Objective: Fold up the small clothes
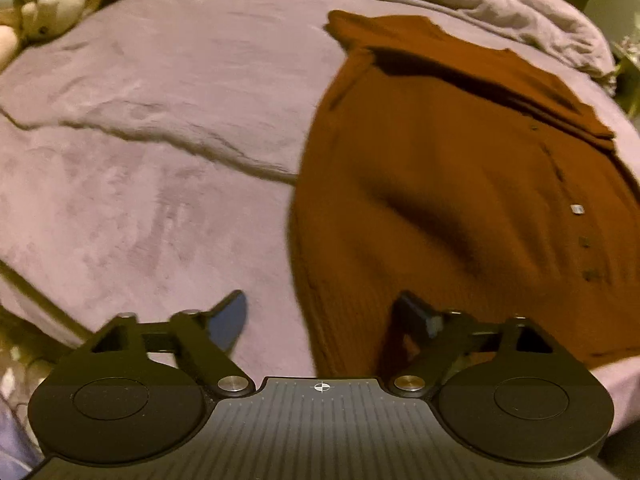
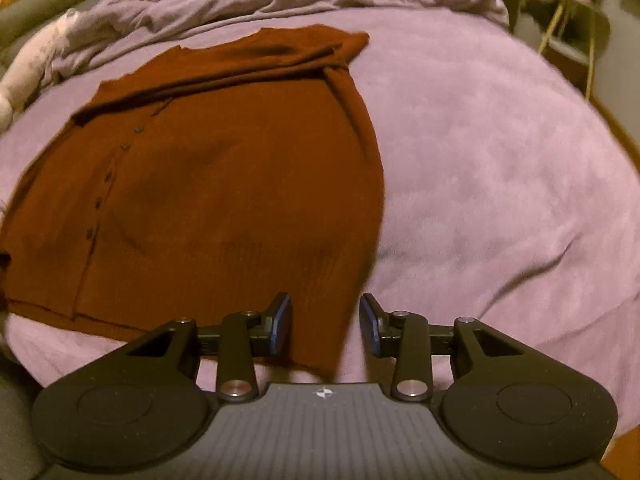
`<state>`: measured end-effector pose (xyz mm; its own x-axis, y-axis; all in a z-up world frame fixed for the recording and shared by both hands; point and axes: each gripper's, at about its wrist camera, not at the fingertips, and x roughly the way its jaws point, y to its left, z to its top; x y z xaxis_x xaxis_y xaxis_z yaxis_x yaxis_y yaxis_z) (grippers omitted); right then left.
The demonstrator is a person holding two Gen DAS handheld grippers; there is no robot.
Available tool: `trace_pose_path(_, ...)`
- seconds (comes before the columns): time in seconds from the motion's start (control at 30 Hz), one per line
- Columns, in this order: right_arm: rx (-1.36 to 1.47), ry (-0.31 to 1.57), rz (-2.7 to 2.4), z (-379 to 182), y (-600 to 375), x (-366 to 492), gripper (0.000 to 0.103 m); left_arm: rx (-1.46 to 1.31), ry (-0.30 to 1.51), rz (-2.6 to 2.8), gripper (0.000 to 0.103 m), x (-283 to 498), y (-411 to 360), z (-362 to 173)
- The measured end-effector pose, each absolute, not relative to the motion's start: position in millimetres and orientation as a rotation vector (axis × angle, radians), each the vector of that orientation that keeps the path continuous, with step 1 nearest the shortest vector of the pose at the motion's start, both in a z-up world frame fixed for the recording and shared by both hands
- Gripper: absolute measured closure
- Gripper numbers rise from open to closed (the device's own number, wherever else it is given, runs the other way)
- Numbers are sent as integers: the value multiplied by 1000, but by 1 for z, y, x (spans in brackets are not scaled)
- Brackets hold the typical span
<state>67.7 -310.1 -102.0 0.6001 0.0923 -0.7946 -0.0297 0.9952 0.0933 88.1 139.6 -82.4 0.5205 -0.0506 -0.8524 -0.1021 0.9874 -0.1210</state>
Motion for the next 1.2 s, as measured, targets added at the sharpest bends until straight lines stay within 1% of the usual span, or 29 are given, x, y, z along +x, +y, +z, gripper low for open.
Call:
trace_pose_path(0.03,99,928,73,-102,-313,68,70,-168,1028,28,31,88,140,-81)
trace_pose_path(0.07,125,933,73,-101,-316,69,74,-184,1033,22,35,88,141,-80)
trace_pose_path(0.1,149,934,78,-102,-319,69,80,-210,1039,6,44,88,141,-80)
trace_pose_path(0.13,177,936,87,-102,-321,70,85,-231,1049,-16,49,88,143,-80)
trace_pose_path(0.17,198,940,93,-102,-323,72,89,-229,1056,-26,51,87,143,-81)
trace_pose_path(0.2,210,944,97,-103,-323,72,92,-216,1057,-31,55,87,142,-80)
trace_pose_path(0.23,219,945,100,-104,-324,71,93,-208,1059,-43,64,88,142,-80)
trace_pose_path(0.27,225,946,100,-104,-325,72,93,-211,1061,-58,70,88,142,-80)
trace_pose_path(0.3,235,948,101,-104,-326,72,94,-230,1066,-75,83,88,145,-79)
trace_pose_path(0.33,253,951,103,-105,-328,72,96,-255,1073,-92,89,87,148,-79)
trace_pose_path(0.4,291,957,104,-107,-332,71,97,-287,1082,-108,89,88,154,-81)
trace_pose_path(0.47,326,965,102,-109,-337,72,97,-313,1092,-125,86,89,157,-84)
trace_pose_path(0.5,330,971,101,-110,-338,72,96,-329,1096,-135,80,89,158,-85)
trace_pose_path(0.53,333,974,103,-111,-338,73,96,-343,1103,-149,71,90,159,-86)
trace_pose_path(0.6,346,982,107,-111,-340,75,96,-376,1105,-180,69,90,160,-87)
trace_pose_path(0.63,351,985,110,-111,-340,76,96,-378,1109,-191,69,91,159,-88)
trace_pose_path(0.67,352,990,112,-112,-340,77,96,-380,1115,-207,72,93,158,-89)
trace_pose_path(0.7,351,995,117,-112,-341,78,96,-382,1119,-218,88,94,158,-90)
trace_pose_path(0.73,355,1000,126,-113,-341,80,96,-391,1126,-231,92,97,158,-90)
trace_pose_path(0.8,381,1010,148,-112,-343,83,98,-422,1135,-246,94,101,160,-88)
trace_pose_path(0.9,472,995,203,-105,-351,89,98,-480,1076,-318,94,107,164,-66)
trace_pose_path(1.03,571,892,259,-77,-358,117,98,-525,939,-353,95,135,170,-26)
trace_pose_path(1.1,566,832,258,-61,-356,137,98,-519,873,-331,95,158,172,-10)
trace_pose_path(1.2,517,744,239,-41,-347,172,98,-484,806,-249,95,196,170,-2)
